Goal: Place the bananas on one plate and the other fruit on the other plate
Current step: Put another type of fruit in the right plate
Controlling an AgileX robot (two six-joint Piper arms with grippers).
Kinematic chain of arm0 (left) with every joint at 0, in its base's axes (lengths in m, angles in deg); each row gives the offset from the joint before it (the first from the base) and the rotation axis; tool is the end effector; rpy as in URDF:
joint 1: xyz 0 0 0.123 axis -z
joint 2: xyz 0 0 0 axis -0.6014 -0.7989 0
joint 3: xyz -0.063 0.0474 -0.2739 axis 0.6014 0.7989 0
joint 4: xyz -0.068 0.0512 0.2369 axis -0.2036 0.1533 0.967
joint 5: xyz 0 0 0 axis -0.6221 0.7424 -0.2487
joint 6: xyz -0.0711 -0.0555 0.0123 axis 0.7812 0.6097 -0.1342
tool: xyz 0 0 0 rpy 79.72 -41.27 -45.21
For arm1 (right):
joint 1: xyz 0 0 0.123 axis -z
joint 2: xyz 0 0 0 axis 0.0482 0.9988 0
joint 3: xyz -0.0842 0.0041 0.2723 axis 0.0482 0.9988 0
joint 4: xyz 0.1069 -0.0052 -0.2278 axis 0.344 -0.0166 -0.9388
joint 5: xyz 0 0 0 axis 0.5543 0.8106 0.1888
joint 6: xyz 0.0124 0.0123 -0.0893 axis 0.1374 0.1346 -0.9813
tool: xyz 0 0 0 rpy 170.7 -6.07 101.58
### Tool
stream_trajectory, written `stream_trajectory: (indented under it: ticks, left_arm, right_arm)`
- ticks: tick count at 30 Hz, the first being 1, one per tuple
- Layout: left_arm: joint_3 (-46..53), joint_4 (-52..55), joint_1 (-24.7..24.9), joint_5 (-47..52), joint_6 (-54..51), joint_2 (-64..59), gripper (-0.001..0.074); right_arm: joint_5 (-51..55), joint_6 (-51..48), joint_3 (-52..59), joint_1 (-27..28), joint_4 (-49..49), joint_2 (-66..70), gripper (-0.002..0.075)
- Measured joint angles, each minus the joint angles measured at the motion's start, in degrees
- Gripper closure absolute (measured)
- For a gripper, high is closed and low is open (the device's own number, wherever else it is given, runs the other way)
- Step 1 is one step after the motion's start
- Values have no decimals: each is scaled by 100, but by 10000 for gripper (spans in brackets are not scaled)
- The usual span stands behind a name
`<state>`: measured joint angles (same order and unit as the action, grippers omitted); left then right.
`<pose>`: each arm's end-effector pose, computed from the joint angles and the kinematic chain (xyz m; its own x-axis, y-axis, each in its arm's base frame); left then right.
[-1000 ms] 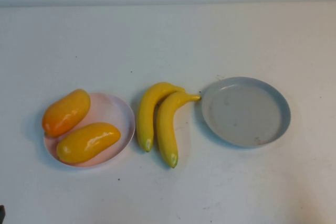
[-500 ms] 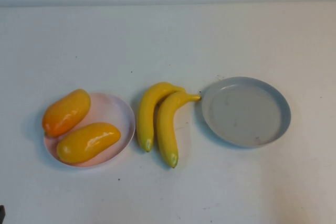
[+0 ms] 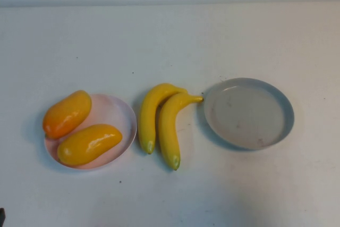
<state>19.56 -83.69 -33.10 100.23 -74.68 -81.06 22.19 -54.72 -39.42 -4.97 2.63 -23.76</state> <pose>0.0522 -0.0073 0.1713 -0.2828 0.1233 -0.9512 0.1362 0.9868 0.0875 0.1302 0.0372 0.2783 -0.6871 0.2875 -0.6672 -0.0883 0.8785 0.4695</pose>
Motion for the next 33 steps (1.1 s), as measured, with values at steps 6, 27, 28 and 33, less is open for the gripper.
stream_trajectory:
  ticks: [6, 27, 28, 33]
  left_arm:
    - [0, 0, 0, 0, 0, 0, 738]
    - [0, 0, 0, 4, 0, 0, 738]
    - [0, 0, 0, 4, 0, 0, 738]
    - [0, 0, 0, 4, 0, 0, 738]
  right_arm:
    - [119, -299, -697, -291, -12, 1485, 743]
    - [393, 936, -3253, -2860, -1582, 4840, 743]
    - [528, 971, -3477, -2924, -1676, 5026, 743]
    - [1268, 1038, -4568, -2981, -1868, 5793, 726]
